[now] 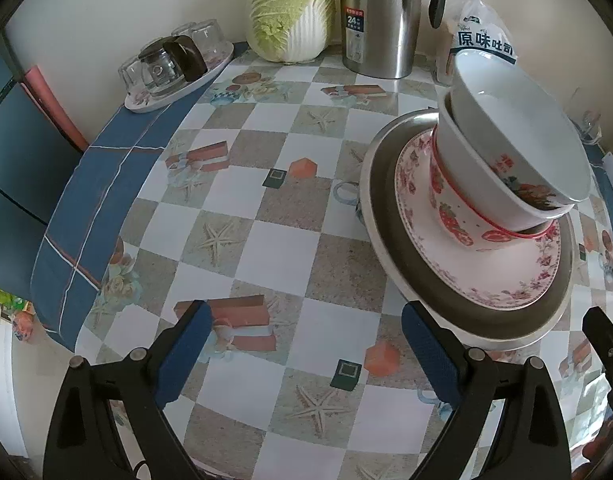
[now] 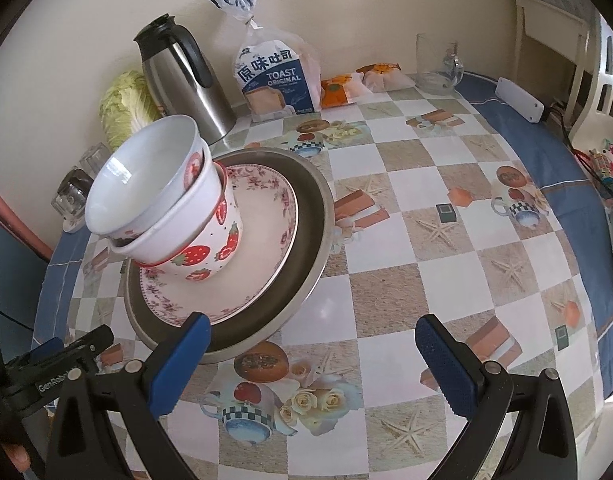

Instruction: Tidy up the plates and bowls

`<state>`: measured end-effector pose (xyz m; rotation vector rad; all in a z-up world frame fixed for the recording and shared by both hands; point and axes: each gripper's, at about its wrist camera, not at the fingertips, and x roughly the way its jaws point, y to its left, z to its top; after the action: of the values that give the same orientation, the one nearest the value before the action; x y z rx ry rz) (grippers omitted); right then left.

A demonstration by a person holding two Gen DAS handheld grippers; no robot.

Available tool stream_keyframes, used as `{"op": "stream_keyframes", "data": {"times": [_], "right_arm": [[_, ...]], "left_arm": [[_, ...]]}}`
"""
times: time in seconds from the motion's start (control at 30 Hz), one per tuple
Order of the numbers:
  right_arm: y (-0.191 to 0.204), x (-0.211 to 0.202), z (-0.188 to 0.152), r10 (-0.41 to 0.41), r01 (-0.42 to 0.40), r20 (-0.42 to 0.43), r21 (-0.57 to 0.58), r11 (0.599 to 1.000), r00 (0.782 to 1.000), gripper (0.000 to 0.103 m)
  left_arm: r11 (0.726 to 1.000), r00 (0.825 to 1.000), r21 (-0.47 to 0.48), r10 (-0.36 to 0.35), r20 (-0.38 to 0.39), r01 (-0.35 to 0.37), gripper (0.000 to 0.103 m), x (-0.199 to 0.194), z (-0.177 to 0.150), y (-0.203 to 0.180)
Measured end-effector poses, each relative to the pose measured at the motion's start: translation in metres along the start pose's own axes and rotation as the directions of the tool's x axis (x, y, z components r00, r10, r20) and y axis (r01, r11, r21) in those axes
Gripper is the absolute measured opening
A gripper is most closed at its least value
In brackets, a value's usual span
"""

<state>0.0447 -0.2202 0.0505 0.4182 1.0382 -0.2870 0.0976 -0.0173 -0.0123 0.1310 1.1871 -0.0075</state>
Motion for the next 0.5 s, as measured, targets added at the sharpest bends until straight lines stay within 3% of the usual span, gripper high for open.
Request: {"op": "stream_keyframes", "data": {"times": [0.5], "right_arm": [[-0.0027, -0.0004, 0.0005, -0.010, 0.010, -0.003, 0.006, 1.000, 1.000, 0.103]], "left_arm": [[1.000, 1.000, -0.009, -0.013, -0.010, 0.013, 0.096, 0.0012, 0.0002, -0.0006]]}}
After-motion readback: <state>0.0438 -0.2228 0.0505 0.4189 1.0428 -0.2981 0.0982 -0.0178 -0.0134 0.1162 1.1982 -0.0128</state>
